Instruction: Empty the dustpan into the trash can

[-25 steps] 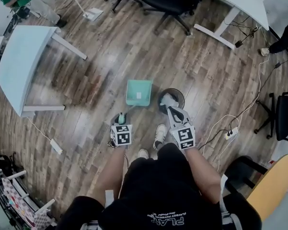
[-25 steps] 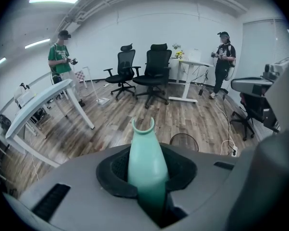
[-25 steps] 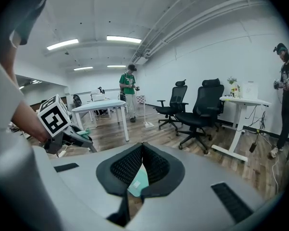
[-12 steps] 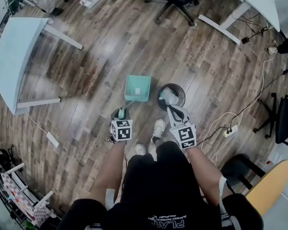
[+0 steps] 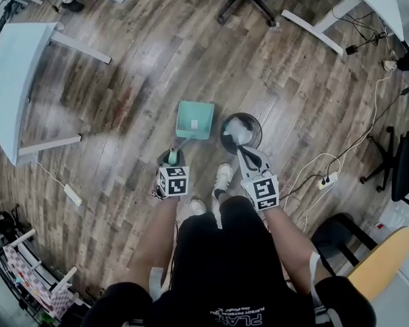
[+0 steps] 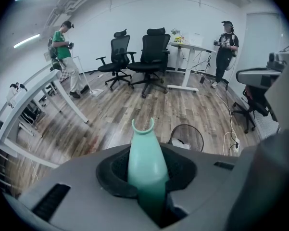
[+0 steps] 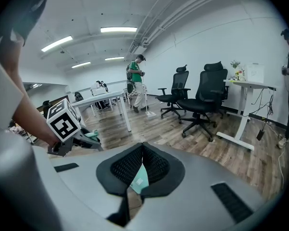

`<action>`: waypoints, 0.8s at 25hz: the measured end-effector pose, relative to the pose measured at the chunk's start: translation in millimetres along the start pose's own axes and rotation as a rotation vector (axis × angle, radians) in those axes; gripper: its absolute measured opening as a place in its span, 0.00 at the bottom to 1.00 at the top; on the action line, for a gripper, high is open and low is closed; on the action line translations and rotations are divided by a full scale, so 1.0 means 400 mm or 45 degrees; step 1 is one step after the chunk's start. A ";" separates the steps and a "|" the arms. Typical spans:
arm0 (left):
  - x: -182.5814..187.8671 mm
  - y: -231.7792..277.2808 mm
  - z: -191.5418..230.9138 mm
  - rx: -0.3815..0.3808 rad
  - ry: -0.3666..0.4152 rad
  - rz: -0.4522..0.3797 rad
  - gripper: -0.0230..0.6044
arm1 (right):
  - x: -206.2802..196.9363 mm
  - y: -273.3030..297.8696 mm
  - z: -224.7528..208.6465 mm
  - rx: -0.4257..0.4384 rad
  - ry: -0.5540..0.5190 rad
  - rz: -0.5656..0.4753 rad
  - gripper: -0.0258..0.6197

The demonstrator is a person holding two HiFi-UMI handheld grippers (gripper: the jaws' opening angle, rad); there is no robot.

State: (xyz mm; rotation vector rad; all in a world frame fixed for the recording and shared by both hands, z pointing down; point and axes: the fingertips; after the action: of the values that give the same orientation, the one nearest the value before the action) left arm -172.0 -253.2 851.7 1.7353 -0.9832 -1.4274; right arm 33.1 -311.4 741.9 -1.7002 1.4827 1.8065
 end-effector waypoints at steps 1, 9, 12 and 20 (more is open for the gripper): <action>-0.002 0.006 -0.002 -0.002 0.001 0.001 0.20 | -0.004 0.002 -0.002 -0.001 0.002 0.004 0.08; -0.007 0.025 0.015 0.039 0.059 0.002 0.21 | -0.037 0.010 0.005 0.008 0.023 0.026 0.08; -0.017 0.023 0.028 0.054 0.058 -0.012 0.22 | -0.031 0.019 0.028 0.015 0.024 0.018 0.08; 0.036 -0.028 0.035 0.070 0.004 -0.155 0.33 | 0.004 0.001 0.035 0.001 -0.003 -0.016 0.08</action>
State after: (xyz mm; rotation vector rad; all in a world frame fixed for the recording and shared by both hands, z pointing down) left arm -182.5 -260.7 832.8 1.8648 -0.9367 -1.4858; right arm 24.2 -301.4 738.0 -1.7027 1.4687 1.8006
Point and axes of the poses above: the fingertips, and each gripper's own axes: y forward along the fingers, z to its left, x out of its top, and after that the axes turned 8 degrees about x, right-handed
